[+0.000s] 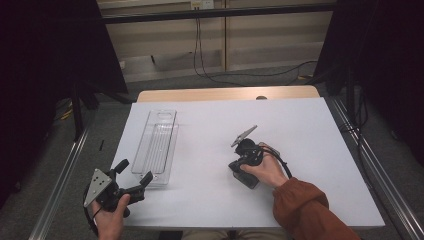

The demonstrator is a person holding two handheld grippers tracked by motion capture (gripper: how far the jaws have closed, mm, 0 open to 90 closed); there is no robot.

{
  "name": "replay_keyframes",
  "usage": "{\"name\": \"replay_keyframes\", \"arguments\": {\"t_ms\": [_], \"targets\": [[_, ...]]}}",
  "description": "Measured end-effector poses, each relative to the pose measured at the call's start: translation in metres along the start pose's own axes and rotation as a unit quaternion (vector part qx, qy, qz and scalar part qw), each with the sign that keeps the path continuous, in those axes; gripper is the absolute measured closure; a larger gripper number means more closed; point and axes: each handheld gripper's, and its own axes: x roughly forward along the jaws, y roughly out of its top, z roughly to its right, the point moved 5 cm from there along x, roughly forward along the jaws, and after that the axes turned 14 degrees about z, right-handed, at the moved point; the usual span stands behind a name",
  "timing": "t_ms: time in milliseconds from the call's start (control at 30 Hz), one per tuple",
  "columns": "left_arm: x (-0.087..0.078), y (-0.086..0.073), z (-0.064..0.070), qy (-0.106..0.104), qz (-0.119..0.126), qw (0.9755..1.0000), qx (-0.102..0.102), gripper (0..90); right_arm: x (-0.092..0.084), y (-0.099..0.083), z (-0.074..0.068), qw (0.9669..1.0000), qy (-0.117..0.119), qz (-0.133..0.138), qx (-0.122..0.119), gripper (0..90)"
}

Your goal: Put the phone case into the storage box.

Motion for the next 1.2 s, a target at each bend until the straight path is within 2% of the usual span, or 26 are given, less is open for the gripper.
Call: {"name": "replay_keyframes", "arguments": {"t_ms": [33,67,500,633,933,1200], "targets": [[0.0,0.0,0.0,0.001,0.001,1.0,-0.001,3.3,-0.001,-0.001,-0.001,1.0,0.0,-0.002,0.006,90.0],[0.0,0.0,0.0,0.001,0.001,1.0,-0.001,3.3,-0.002,-0.002,0.0,1.0,0.002,0.0,0.0,90.0],[0.0,0.0,0.0,-0.002,0.001,1.0,-0.002,3.3,-0.009,-0.009,-0.004,1.0,0.006,0.005,-0.001,90.0],[0.0,0.0,0.0,-0.002,0.001,1.0,0.001,3.3,-0.01,-0.01,-0.007,1.0,0.003,0.004,-0.005,90.0],[0.001,0.0,0.0,-0.002,0.0,1.0,0.0,3.3,-0.012,-0.014,-0.019,0.9999,0.014,-0.005,-0.008,90.0],[0.001,0.0,0.0,-0.003,0.001,1.0,0.001,3.3,-0.018,-0.02,-0.02,0.9998,0.017,-0.004,-0.011,90.0]]}}
